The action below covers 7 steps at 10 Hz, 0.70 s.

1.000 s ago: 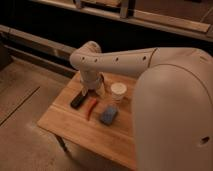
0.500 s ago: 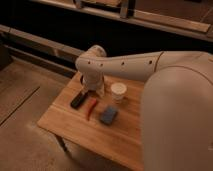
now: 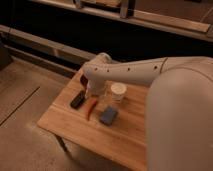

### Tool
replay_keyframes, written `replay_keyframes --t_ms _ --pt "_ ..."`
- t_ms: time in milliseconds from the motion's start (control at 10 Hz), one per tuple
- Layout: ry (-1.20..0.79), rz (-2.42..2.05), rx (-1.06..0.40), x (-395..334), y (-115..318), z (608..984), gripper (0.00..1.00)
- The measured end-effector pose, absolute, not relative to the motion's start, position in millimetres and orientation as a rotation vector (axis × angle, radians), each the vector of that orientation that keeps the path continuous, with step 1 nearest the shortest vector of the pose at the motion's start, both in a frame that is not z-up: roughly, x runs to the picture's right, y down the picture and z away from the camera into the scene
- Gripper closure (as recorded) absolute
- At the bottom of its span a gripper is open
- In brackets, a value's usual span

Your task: Place the pepper in the ceramic bowl

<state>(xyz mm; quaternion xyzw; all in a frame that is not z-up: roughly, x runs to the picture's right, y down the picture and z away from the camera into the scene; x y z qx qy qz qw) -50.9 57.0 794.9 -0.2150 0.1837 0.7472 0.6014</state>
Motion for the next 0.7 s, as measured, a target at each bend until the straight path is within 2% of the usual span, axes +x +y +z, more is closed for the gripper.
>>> replay_keyframes --t_ms 500,700 --pt "0.447 1.706 -0.566 -80.4 77.5 808.6 0.35" --pt "0.514 1.688 -0.580 -78.1 95.4 817.3 0.35"
